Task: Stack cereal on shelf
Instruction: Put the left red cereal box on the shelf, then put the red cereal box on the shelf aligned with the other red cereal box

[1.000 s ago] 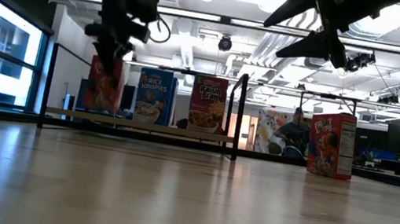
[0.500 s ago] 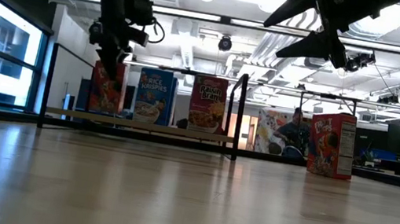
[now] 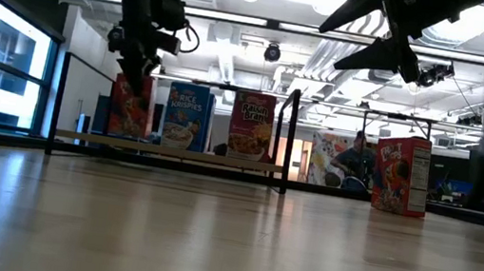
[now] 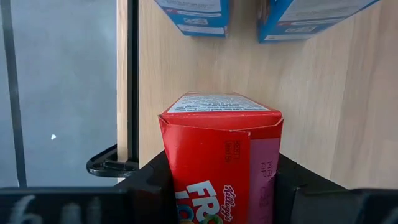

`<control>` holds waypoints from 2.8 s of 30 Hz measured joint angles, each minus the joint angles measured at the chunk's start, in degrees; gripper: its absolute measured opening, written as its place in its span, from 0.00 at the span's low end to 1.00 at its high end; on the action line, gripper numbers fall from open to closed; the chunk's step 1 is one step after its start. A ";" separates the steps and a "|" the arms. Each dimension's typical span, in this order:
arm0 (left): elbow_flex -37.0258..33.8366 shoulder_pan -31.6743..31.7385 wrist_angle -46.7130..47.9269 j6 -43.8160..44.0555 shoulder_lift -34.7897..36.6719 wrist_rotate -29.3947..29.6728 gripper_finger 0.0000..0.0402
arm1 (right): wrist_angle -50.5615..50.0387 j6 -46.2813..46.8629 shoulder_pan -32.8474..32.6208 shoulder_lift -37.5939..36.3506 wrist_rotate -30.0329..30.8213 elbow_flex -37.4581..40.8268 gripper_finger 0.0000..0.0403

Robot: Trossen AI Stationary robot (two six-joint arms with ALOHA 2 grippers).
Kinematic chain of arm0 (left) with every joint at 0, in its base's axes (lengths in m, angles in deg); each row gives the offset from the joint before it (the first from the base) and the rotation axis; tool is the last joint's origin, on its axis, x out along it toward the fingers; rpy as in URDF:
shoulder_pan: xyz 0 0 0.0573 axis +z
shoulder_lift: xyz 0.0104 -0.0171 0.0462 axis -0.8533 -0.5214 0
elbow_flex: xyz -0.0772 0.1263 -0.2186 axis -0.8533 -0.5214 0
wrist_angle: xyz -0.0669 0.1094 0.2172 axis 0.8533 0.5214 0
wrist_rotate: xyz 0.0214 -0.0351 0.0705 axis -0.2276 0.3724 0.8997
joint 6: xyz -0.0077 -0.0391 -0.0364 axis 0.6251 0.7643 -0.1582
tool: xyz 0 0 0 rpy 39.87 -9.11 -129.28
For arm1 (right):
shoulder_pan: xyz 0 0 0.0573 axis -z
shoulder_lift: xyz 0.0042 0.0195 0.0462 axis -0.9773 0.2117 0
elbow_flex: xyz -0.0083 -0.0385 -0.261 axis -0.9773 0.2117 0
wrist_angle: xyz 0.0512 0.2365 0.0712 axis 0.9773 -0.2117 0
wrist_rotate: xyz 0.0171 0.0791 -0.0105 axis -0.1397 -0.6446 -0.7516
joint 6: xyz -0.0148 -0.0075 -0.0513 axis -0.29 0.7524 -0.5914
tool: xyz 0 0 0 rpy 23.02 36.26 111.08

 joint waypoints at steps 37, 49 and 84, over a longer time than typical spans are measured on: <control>0.04 -2.12 -0.22 1.68 -0.68 0.44 0.61 | 0.00 0.39 0.00 0.00 -0.02 -0.02 0.71; 6.78 -2.30 0.00 3.17 -0.09 3.45 0.61 | 0.00 -0.99 0.00 0.01 -0.02 0.00 0.71; 0.15 -22.42 -38.93 58.40 31.30 -5.65 0.61 | -52.65 -5.79 21.03 -2.04 -4.05 -19.31 0.71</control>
